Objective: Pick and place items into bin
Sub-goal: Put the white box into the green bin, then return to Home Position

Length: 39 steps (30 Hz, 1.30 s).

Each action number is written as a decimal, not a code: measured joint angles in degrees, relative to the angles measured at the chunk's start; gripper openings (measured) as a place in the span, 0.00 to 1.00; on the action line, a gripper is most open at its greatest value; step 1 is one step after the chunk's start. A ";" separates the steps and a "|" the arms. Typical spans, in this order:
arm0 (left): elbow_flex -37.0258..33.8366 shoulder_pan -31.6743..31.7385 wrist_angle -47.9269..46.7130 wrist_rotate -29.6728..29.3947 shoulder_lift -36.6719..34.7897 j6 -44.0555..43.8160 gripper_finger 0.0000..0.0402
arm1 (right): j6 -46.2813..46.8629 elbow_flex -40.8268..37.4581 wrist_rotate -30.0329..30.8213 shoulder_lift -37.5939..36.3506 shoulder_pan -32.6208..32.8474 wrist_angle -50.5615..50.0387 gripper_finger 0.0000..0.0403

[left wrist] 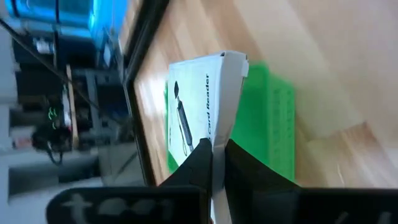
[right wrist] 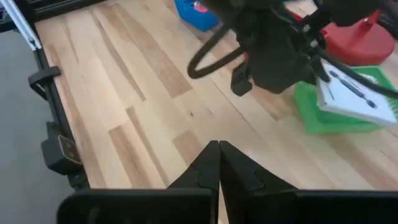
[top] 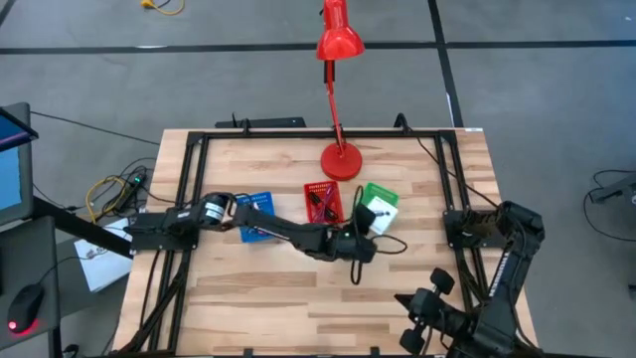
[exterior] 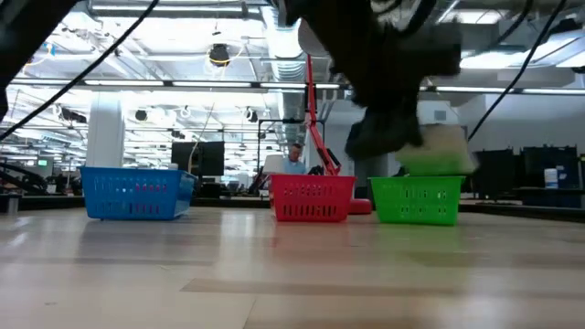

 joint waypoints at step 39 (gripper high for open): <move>0.49 1.80 -3.64 2.91 0.13 -17.16 0.40 | -3.67 0.08 -1.55 -0.07 -1.22 -0.89 0.00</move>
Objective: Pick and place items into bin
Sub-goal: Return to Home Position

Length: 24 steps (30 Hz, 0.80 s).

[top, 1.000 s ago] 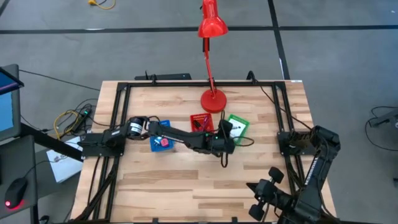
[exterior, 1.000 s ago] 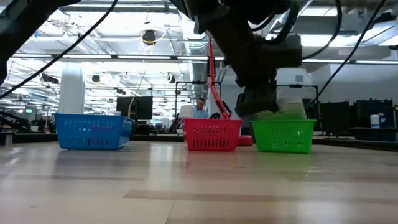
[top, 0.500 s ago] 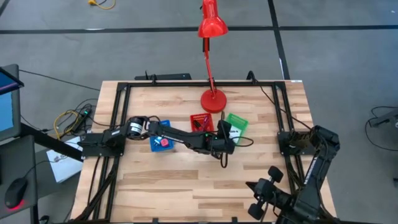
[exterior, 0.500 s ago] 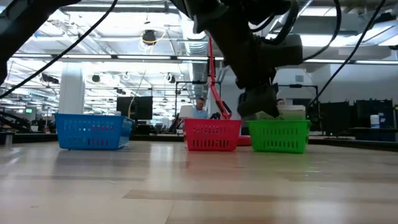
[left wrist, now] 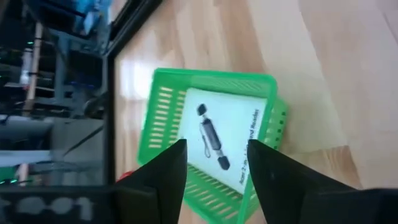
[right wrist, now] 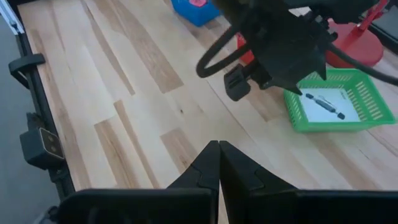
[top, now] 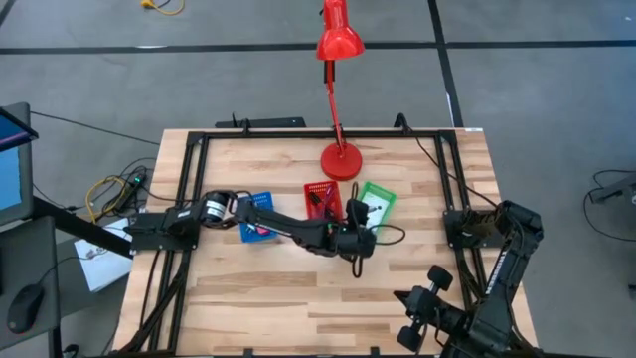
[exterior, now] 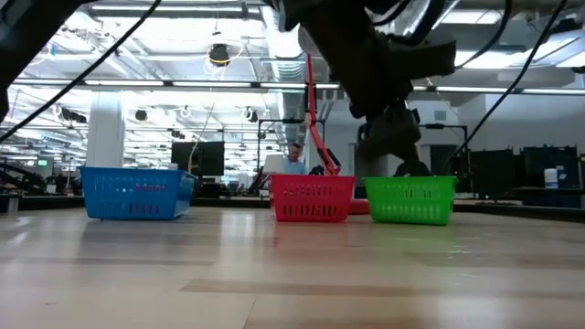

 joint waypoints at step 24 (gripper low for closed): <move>3.54 -19.69 -37.24 -32.45 -39.76 -22.37 0.32 | -30.72 0.20 0.54 -16.93 1.27 -2.97 0.00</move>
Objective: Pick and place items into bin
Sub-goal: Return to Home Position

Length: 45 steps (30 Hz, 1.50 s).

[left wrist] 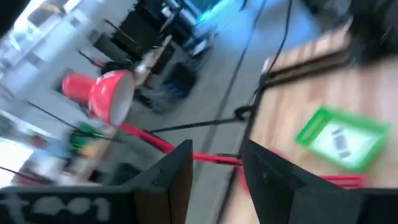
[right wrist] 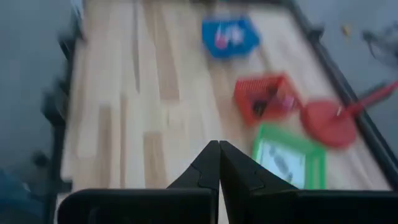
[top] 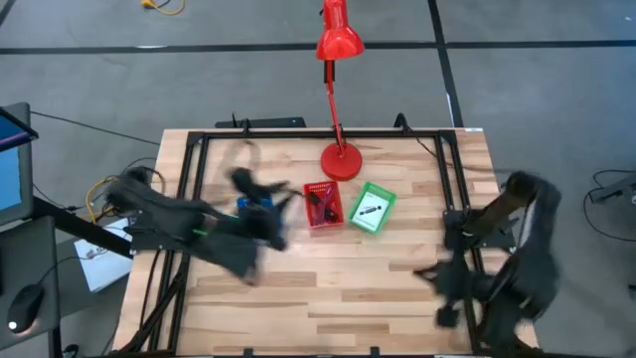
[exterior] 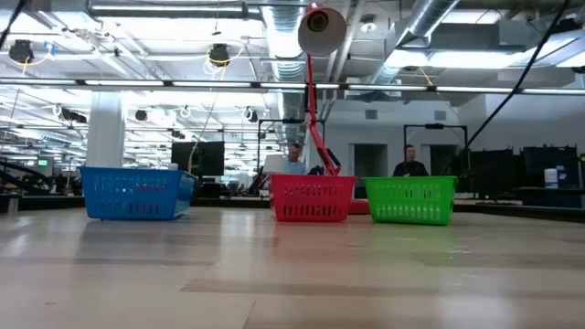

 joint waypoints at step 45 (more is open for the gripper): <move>-96.33 -19.22 73.34 34.14 -77.04 -0.77 0.32 | -48.38 -90.29 -43.93 -71.71 -44.94 103.47 0.00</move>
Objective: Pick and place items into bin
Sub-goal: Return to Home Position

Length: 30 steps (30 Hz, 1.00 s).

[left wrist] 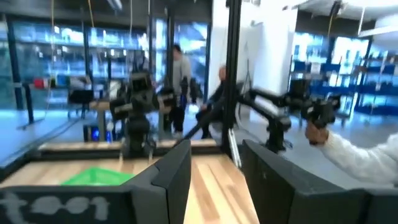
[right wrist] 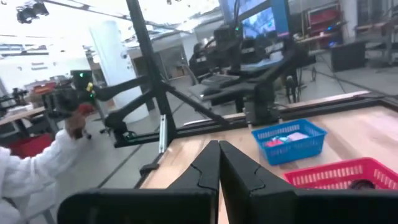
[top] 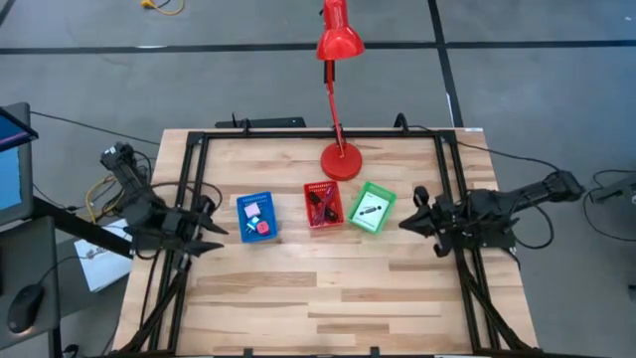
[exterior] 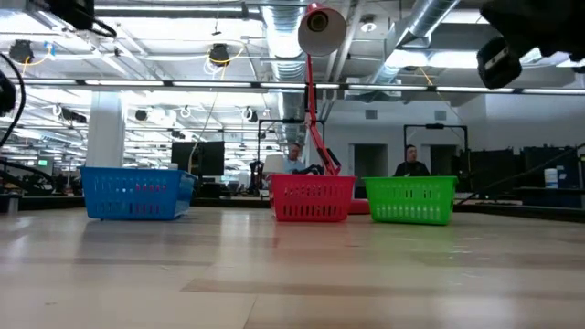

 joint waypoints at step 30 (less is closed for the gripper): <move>-11.31 6.96 4.12 9.34 -12.18 2.79 0.32 | -2.76 -7.87 1.84 -17.80 -3.23 -10.27 0.00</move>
